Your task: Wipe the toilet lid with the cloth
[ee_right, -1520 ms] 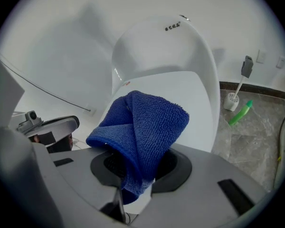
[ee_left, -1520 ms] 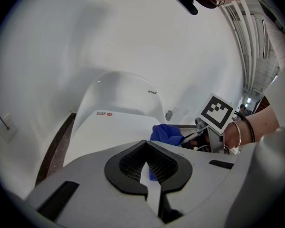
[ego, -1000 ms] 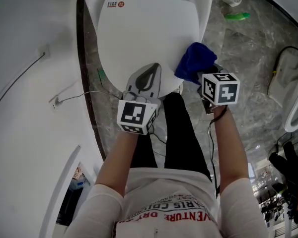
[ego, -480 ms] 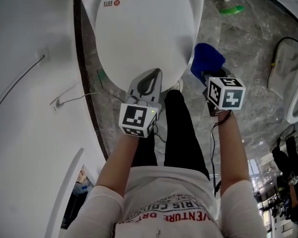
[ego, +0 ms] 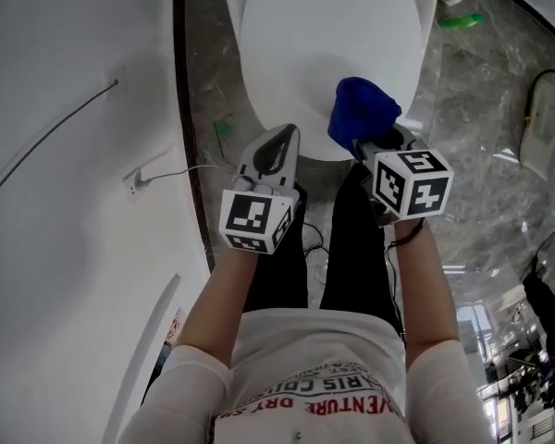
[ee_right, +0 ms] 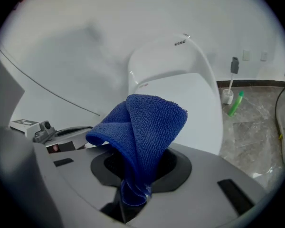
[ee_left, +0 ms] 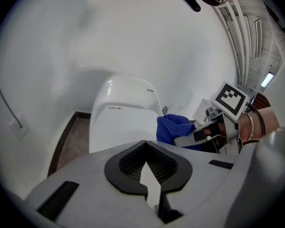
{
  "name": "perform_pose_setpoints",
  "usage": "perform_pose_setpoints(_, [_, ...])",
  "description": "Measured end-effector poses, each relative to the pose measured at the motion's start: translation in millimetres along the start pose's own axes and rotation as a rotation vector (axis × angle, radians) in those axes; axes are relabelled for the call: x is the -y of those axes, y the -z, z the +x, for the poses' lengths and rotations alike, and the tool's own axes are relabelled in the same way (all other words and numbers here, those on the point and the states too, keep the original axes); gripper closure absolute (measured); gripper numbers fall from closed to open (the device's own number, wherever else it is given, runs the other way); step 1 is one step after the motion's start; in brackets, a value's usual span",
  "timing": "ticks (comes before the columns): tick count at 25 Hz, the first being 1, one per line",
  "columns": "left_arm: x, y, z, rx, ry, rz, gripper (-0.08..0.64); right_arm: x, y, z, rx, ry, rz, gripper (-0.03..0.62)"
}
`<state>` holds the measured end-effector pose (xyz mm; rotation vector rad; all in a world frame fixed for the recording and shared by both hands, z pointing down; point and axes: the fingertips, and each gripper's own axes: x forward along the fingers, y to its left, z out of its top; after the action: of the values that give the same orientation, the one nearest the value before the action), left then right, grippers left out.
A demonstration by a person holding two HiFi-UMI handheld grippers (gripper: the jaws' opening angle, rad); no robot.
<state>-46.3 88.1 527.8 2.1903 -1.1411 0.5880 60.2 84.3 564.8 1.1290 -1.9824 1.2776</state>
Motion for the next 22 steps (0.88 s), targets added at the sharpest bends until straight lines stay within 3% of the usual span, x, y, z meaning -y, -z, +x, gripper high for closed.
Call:
perform_pose_setpoints(5, [-61.0,33.7,-55.0,-0.022,-0.044,-0.020,0.555,-92.5,32.7,58.5,-0.065,-0.093,-0.038,0.505])
perform_pose_setpoints(10, [-110.3,65.5,-97.5,-0.039,-0.085,-0.037,0.555,-147.1,57.6,109.1,-0.103,-0.127,-0.042,0.505])
perform_pose_setpoints(16, [-127.3,78.5,-109.6,-0.026,-0.083,-0.039,0.555,-147.2,60.6,140.1,-0.103,-0.075,-0.054,0.505])
perform_pose_setpoints(22, [-116.4,87.1,-99.8,-0.020,-0.093,-0.059,0.555,-116.2,67.2,139.7,-0.115,-0.023,-0.070,0.505])
